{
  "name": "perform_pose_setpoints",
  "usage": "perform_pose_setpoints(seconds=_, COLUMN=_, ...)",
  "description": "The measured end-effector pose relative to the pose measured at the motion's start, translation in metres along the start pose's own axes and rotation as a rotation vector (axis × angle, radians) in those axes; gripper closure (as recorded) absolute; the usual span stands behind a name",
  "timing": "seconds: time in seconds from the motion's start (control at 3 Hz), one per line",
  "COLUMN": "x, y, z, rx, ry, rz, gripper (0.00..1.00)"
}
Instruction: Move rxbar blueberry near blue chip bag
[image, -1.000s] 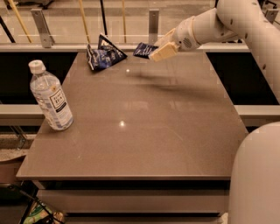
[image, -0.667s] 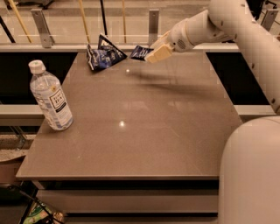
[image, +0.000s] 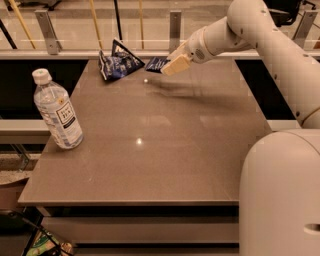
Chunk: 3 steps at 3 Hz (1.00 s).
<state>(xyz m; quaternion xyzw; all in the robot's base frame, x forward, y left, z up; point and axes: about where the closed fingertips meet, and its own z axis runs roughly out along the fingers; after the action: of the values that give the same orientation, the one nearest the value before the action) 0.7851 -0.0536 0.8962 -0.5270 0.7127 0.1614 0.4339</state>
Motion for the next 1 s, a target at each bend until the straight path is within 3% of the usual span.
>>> perform_pose_setpoints(seconds=1.0, x=0.01, y=-0.006, z=0.05, rx=-0.067, ry=-0.013, rz=0.031, gripper=1.0)
